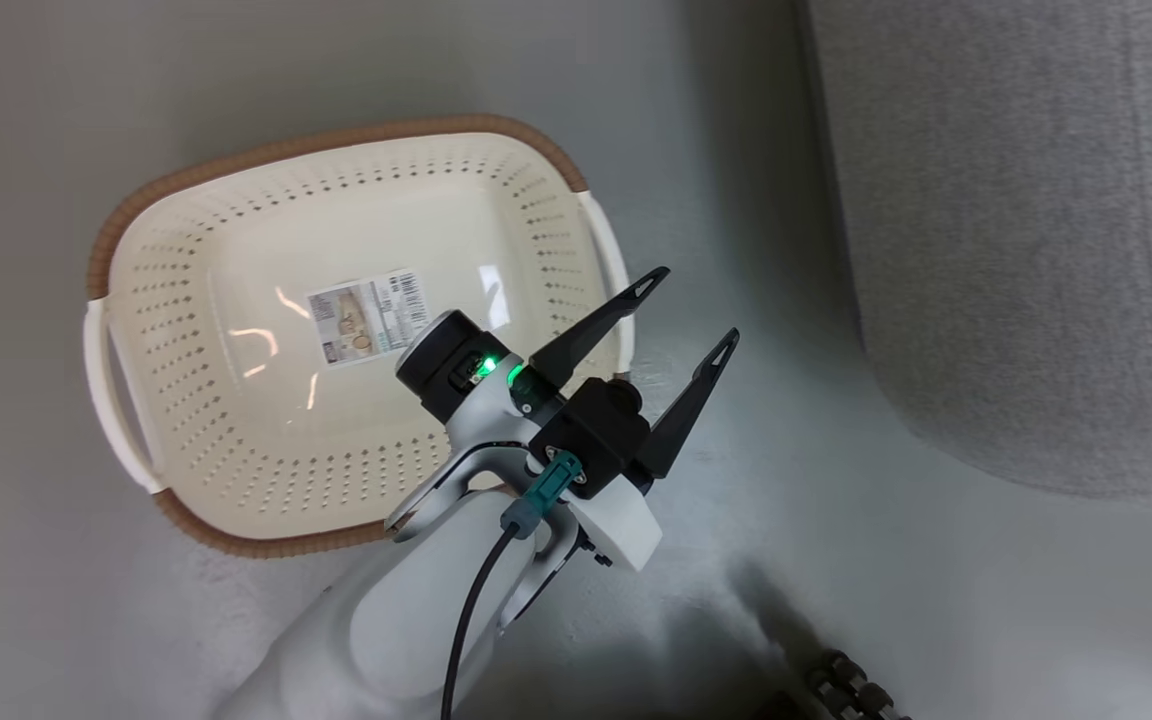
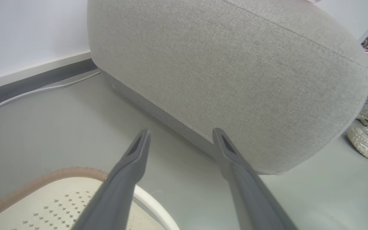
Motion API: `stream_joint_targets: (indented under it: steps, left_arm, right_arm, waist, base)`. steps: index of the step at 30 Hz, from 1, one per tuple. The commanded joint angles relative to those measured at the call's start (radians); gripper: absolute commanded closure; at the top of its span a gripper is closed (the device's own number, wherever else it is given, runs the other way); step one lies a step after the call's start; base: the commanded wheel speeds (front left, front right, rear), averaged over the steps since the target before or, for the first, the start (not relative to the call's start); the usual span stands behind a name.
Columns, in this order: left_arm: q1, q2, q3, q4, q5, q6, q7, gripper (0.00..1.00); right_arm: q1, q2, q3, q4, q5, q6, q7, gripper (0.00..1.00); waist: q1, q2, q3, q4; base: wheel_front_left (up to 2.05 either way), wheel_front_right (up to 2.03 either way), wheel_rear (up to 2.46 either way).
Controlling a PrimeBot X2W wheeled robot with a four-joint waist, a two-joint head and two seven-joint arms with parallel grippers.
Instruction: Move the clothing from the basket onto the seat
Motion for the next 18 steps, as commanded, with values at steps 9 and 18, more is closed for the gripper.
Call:
stream_joint_targets:
  steps: [9,18]
  left_arm:
    - [-0.008,-0.010,-0.006,-0.068,-0.055,0.034,-0.005,0.00]
    - [0.045,-0.010,0.036,-0.103,-0.087,0.029,-0.005,0.00]
  right_arm:
    - [0.173,-0.043,0.194,-0.103,0.166,0.000,-0.005,0.00]
    - [0.416,-0.062,0.273,-0.328,0.293,0.000,-0.005,0.00]
  waist:
    - [0.0000,0.0000,-0.068,0.046]
    - [0.0000,0.0000,-0.217,0.048]
  base:
    - [0.00,0.00,0.00]
    - [0.00,0.00,0.00]
